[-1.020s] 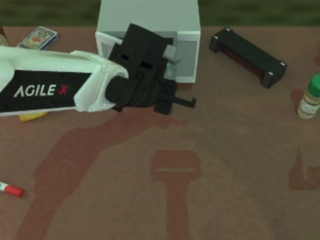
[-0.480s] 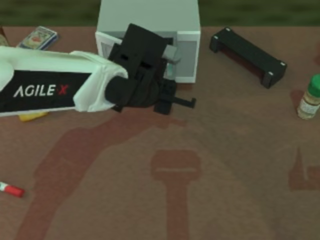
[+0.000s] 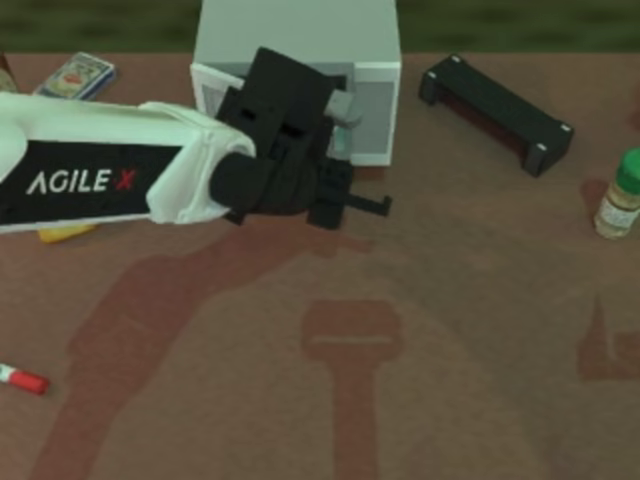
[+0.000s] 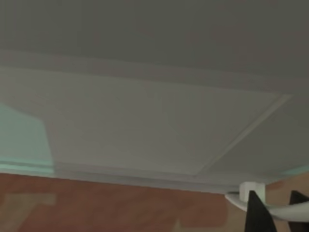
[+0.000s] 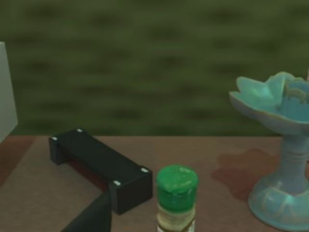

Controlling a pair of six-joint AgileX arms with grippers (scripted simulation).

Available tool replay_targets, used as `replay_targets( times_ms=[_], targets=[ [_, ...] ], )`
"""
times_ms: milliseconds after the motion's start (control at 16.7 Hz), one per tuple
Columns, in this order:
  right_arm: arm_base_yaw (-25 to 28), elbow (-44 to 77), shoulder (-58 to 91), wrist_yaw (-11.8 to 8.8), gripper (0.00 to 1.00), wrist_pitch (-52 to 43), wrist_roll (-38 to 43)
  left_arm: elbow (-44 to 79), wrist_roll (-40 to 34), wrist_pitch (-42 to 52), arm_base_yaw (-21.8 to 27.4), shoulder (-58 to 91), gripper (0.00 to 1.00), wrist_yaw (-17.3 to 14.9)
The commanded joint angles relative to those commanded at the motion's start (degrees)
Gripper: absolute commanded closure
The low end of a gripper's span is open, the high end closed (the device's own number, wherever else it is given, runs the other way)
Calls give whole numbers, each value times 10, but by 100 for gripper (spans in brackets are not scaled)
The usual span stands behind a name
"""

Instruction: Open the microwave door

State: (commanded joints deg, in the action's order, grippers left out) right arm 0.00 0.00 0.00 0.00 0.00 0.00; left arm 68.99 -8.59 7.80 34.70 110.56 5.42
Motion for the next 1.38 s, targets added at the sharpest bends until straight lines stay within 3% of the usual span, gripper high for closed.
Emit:
replay_targets(
  times_ms=[780,1380],
  targets=[
    [0,0,0,0,0,0,0,-22,29,-9,-10,-16,100,-25],
    [0,0,0,0,0,0,0,-23,30,-9,-10,-16,100,-25]
  ],
)
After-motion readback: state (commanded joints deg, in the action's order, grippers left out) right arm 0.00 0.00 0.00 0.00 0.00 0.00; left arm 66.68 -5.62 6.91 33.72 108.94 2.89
